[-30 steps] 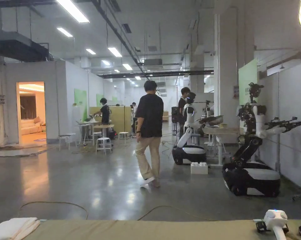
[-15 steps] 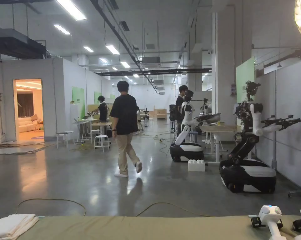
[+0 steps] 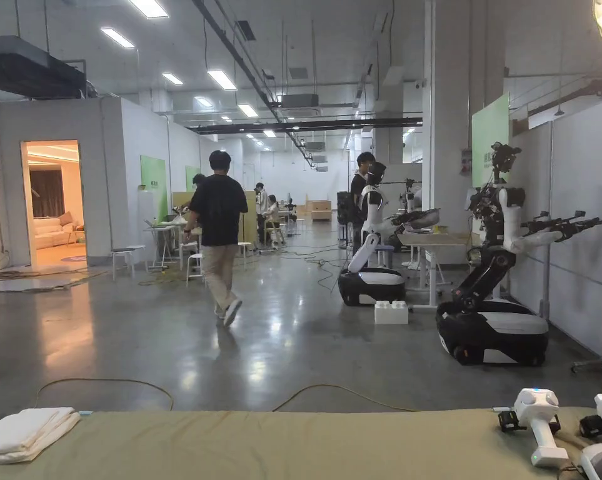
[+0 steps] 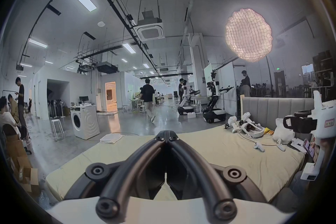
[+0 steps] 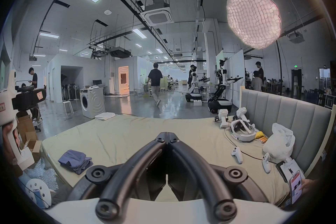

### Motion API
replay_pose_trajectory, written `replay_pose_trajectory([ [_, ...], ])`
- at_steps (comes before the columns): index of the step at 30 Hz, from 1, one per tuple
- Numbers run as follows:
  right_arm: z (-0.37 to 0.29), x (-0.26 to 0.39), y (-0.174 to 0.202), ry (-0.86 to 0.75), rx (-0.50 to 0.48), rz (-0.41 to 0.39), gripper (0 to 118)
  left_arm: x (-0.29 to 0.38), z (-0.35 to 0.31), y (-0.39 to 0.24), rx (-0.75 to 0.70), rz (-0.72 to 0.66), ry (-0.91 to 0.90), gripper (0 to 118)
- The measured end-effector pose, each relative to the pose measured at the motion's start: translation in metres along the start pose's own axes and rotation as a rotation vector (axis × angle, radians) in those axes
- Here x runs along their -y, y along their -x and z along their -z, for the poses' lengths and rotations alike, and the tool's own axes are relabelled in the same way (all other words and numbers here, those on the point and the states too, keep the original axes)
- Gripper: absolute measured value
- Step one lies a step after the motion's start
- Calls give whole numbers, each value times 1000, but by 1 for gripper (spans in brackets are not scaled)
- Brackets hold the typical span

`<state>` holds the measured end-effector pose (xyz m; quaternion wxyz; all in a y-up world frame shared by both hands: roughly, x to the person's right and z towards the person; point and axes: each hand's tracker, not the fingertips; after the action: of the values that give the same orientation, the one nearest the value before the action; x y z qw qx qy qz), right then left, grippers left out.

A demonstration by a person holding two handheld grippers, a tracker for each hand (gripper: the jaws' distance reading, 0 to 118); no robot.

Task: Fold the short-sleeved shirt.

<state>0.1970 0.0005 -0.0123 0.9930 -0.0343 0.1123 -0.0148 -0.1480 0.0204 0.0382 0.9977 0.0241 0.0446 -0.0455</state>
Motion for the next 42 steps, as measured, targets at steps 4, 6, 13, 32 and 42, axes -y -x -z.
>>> replay_pose_trajectory([
  [4, -2, 0, 2, -5, 8, -22, 29, -4, -2, 5, 18, -29, -19, 24],
  [6, -2, -1, 1, 8, 8, -33, 80, -6, -3, 7, 7, -51, -24, 77],
  [13, -5, 0, 0, -9, 38, -18, 118, -3, -8, 18, -26, -97, -52, 112],
  [32, -10, -6, -5, -41, 39, 54, 118, -8, -10, 10, 5, -73, -23, 112],
  [42, -9, -10, -9, -23, 10, 97, 118, -7, -10, 9, 14, -68, -23, 112],
])
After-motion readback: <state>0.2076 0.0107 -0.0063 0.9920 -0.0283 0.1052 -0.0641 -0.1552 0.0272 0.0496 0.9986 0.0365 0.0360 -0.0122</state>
